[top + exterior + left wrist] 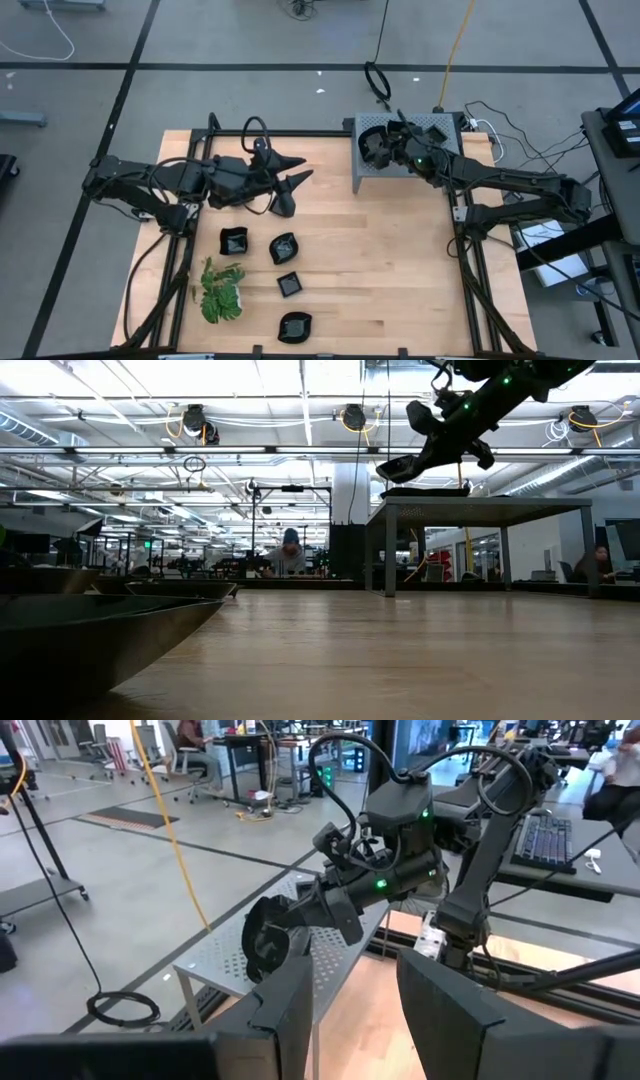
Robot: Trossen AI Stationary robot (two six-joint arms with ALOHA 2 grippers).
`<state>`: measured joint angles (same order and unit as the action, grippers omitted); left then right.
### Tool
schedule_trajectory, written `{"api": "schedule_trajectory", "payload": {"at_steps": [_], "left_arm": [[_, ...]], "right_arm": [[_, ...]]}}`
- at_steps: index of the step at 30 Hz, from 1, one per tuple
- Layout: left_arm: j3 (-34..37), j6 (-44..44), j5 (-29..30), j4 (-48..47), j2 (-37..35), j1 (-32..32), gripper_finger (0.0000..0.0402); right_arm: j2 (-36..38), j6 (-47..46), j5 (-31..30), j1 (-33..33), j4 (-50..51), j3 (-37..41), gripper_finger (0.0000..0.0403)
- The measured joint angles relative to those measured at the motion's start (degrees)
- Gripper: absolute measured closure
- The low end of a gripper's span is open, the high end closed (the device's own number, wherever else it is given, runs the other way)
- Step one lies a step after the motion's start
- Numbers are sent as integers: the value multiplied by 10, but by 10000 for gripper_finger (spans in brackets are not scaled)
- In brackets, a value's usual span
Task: Pick & Place Mini shaped plates
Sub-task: Stack the leaf-shaped plate on the leaf-shaped plate on the shelf
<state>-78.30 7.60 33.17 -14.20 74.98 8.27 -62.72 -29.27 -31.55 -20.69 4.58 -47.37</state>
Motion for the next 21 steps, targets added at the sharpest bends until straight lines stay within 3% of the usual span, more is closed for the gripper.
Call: {"api": "schedule_trajectory", "payload": {"at_steps": [21], "left_arm": [[0,-1,0,2,0,0,252]], "right_arm": [[0,65,0,0,2,0,393]]}}
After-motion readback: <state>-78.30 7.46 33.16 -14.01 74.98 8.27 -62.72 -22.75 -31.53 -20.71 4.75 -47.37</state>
